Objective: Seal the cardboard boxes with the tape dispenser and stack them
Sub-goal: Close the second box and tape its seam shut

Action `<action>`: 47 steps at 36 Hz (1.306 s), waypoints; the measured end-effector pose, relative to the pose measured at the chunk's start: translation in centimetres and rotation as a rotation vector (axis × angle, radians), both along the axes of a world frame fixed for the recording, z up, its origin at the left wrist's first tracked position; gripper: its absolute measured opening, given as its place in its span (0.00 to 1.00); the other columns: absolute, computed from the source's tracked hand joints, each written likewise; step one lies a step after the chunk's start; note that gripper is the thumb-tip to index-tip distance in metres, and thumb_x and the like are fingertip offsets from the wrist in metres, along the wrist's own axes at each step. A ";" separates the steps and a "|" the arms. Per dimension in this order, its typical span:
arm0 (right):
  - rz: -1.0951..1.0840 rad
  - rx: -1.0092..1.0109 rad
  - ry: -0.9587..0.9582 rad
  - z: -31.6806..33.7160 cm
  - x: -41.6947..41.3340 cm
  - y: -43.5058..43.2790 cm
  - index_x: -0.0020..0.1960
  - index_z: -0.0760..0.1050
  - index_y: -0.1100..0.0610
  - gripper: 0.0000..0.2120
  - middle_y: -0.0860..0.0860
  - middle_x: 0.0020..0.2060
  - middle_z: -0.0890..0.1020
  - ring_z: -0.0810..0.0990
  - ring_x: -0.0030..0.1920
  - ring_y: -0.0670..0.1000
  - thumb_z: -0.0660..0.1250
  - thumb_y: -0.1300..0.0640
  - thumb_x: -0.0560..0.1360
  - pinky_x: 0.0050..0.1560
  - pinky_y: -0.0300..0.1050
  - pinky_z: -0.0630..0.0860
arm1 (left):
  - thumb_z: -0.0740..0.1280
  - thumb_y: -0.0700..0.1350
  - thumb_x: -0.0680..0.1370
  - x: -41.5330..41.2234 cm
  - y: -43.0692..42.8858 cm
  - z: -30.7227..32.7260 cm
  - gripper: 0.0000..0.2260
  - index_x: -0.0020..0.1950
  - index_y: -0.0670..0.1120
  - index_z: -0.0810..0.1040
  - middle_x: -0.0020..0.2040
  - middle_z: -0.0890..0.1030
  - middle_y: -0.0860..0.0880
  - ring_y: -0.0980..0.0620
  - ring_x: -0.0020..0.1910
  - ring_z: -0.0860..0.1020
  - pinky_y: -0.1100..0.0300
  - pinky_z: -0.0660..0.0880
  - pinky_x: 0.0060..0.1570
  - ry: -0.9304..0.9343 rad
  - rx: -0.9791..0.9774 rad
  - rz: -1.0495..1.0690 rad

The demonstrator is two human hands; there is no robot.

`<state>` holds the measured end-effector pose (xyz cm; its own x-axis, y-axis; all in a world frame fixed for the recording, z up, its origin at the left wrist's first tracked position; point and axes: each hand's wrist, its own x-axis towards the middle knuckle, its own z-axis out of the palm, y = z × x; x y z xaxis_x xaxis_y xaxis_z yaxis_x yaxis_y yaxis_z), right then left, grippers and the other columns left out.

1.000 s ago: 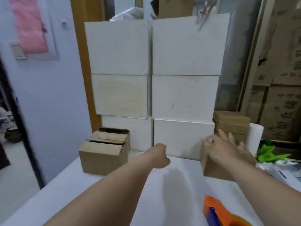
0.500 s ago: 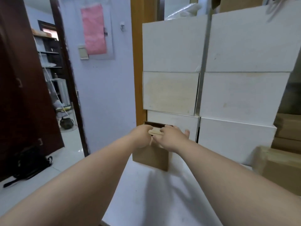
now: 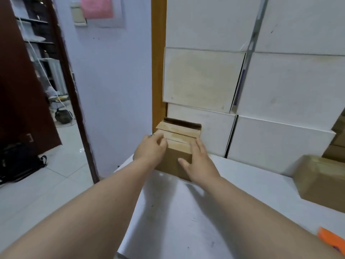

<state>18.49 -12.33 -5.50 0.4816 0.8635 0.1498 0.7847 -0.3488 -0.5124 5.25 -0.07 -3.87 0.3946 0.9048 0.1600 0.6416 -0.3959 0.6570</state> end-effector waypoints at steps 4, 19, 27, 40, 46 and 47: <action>-0.034 0.084 -0.002 -0.8 -0.2 0.5 0.83 0.55 0.51 0.36 0.49 0.86 0.48 0.63 0.80 0.57 0.64 0.40 0.82 0.74 0.52 0.67 | 0.60 0.54 0.84 0.2 0.2 -1.3 0.16 0.70 0.58 0.79 0.64 0.73 0.49 0.50 0.55 0.76 0.60 0.68 0.54 -0.234 -0.045 0.002; -0.054 0.120 -0.004 -1.2 -0.5 -0.5 0.82 0.58 0.53 0.32 0.53 0.85 0.52 0.70 0.75 0.62 0.63 0.42 0.83 0.71 0.54 0.71 | 0.59 0.56 0.83 0.7 -0.7 -3.5 0.19 0.72 0.58 0.78 0.68 0.78 0.46 0.50 0.56 0.74 0.54 0.71 0.54 -0.268 0.100 0.080; -0.097 0.108 0.038 -0.9 1.3 -6.1 0.83 0.58 0.50 0.33 0.46 0.85 0.51 0.71 0.75 0.59 0.64 0.41 0.82 0.71 0.52 0.71 | 0.56 0.57 0.85 2.3 -5.2 -3.9 0.18 0.72 0.60 0.75 0.66 0.76 0.48 0.52 0.54 0.73 0.54 0.70 0.51 -0.247 0.126 0.009; -0.217 0.196 0.081 -2.1 6.1 -20.2 0.82 0.61 0.47 0.33 0.39 0.83 0.54 0.61 0.79 0.43 0.67 0.43 0.81 0.71 0.37 0.60 | 0.59 0.59 0.83 7.4 -16.6 -4.5 0.15 0.67 0.62 0.78 0.59 0.74 0.57 0.54 0.46 0.79 0.56 0.70 0.48 -0.284 0.103 -0.184; -0.248 0.185 0.089 -2.1 7.2 -23.8 0.83 0.60 0.49 0.33 0.40 0.84 0.54 0.59 0.81 0.43 0.67 0.44 0.82 0.74 0.38 0.59 | 0.59 0.60 0.83 9.0 -19.8 -4.2 0.15 0.67 0.62 0.77 0.58 0.74 0.57 0.53 0.45 0.80 0.57 0.71 0.47 -0.269 0.095 -0.228; -0.252 0.181 0.088 -2.0 7.2 -24.2 0.83 0.60 0.49 0.33 0.40 0.84 0.54 0.59 0.81 0.43 0.67 0.44 0.82 0.74 0.38 0.59 | 0.59 0.60 0.83 9.1 -20.2 -4.2 0.15 0.67 0.62 0.77 0.57 0.73 0.57 0.54 0.44 0.80 0.57 0.71 0.47 -0.263 0.097 -0.236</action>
<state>25.71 -36.57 -7.47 0.6951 0.6784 0.2381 0.6350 -0.4240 -0.6458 14.35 -20.22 -8.06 0.5250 0.7694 0.3638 0.3395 -0.5813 0.7395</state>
